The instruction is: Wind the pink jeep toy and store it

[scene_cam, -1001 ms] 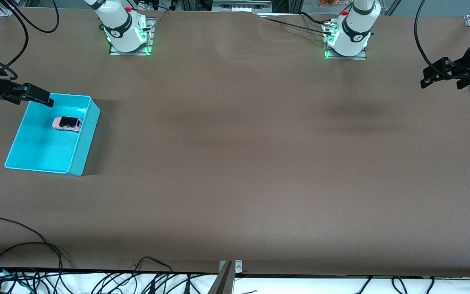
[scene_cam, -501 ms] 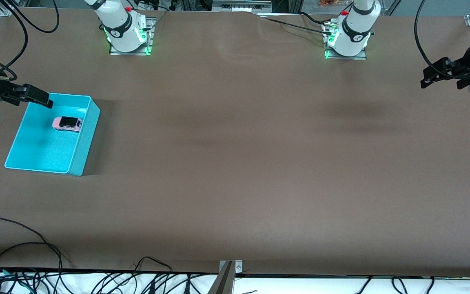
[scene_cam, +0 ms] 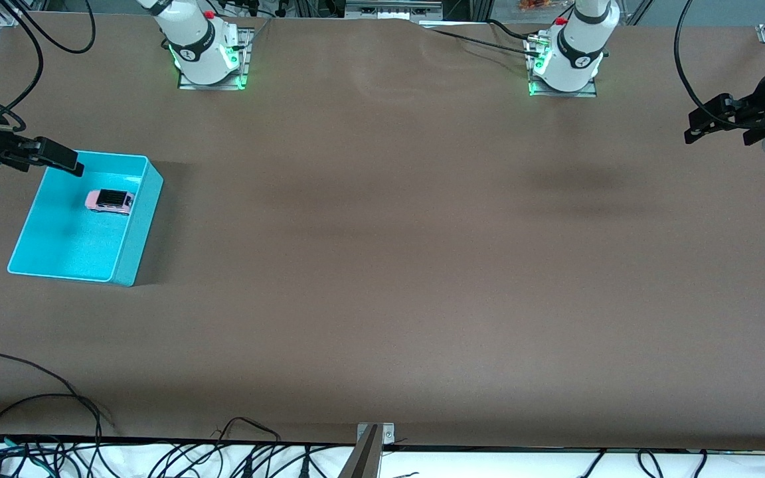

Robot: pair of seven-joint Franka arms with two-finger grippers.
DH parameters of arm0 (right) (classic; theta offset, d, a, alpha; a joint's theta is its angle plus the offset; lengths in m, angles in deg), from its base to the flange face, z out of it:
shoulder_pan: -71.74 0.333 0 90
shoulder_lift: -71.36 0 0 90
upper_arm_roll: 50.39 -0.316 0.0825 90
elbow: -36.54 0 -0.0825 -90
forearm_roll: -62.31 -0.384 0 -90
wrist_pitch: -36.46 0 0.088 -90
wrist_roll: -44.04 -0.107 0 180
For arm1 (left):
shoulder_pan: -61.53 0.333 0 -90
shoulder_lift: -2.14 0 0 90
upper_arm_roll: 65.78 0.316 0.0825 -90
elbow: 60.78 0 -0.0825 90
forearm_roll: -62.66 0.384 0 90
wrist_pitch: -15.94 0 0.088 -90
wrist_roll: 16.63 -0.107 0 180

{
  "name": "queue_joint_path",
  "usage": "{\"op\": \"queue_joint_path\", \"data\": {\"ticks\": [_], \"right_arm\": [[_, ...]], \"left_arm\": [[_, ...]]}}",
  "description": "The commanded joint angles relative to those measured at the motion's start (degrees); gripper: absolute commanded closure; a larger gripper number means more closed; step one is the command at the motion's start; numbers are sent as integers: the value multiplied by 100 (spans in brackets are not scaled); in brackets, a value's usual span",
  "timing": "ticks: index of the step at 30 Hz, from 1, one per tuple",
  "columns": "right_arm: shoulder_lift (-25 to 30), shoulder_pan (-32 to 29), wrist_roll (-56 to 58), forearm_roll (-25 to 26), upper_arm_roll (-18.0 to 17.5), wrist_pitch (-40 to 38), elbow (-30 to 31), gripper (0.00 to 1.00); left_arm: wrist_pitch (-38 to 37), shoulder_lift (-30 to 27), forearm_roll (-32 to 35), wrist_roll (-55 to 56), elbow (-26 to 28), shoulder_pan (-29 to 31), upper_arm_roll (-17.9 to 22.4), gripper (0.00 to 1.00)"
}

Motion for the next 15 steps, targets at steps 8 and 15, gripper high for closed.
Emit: {"op": "queue_joint_path", "data": {"ticks": [8, 15], "right_arm": [[42, -104, -42, 86, -102, 53, 47, 0], [42, -95, -42, 86, -111, 53, 47, 0]], "left_arm": [[-76, 78, -123, 30, -198, -50, -33, 0], [-76, 70, -70, 30, -198, -42, -103, 0]]}}
